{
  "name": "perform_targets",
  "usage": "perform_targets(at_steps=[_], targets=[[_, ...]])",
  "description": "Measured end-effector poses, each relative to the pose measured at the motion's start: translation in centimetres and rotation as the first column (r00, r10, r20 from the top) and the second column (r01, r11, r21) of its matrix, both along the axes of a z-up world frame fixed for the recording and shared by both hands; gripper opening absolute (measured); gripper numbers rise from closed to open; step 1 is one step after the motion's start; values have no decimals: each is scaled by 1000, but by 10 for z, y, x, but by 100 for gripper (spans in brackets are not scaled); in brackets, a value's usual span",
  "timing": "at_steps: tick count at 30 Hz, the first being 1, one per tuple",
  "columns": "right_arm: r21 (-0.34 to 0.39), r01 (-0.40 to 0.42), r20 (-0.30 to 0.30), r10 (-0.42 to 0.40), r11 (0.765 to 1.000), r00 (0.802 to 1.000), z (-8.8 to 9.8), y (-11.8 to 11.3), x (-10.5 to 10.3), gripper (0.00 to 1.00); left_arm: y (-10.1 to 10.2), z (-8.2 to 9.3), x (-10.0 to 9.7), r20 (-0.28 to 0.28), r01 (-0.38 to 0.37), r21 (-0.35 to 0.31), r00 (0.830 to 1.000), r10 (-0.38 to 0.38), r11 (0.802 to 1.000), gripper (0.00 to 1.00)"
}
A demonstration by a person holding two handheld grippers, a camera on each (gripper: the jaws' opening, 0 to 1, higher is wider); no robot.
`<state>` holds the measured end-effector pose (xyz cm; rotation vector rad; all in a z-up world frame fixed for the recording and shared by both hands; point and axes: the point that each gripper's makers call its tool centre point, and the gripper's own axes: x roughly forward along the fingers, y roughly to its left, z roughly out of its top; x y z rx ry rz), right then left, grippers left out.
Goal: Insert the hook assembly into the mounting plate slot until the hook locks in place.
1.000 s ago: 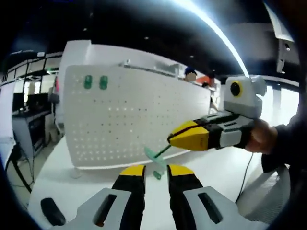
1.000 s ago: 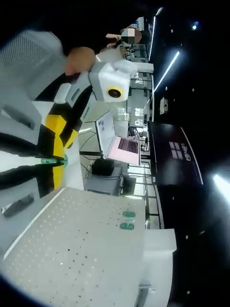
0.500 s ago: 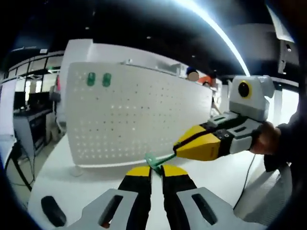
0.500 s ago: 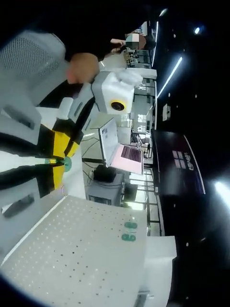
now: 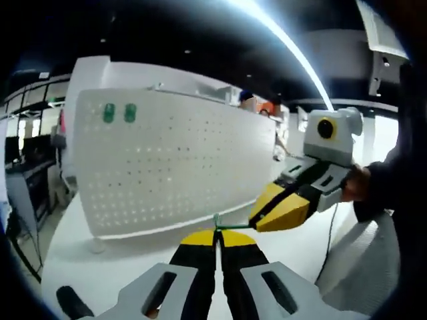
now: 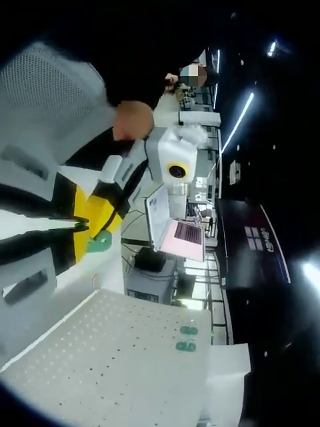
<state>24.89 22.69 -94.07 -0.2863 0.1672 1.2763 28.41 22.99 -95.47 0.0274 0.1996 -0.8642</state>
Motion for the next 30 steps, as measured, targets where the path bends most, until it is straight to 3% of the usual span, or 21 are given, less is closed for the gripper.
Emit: perform_targets(at_steps=[5, 10, 14, 16, 23, 30], targets=[[-39, -126, -6, 126, 991, 992, -6, 4, -26, 1, -5, -5, -21, -14, 152, 11, 988, -152, 988, 1], [-39, -226, -35, 225, 973, 974, -6, 6, -50, 2, -8, -5, -41, -32, 295, 26, 955, -294, 955, 1], [-16, -297, -45, 296, 955, 954, 3, 6, -66, 7, -6, 0, -50, -30, 338, 42, 941, -337, 940, 1], [-3, -323, -43, 322, 947, 946, 8, 4, -71, 7, -6, 4, -56, -36, 369, 19, 929, -369, 929, 1], [33, -371, -33, 372, 928, 928, 17, 5, -79, 6, -7, 16, -66, -33, 408, -78, 911, -412, 910, 1], [52, -421, -33, 423, 905, 905, 24, 7, -86, 2, -9, 21, -73, -56, 432, -118, 896, -440, 894, 1]])
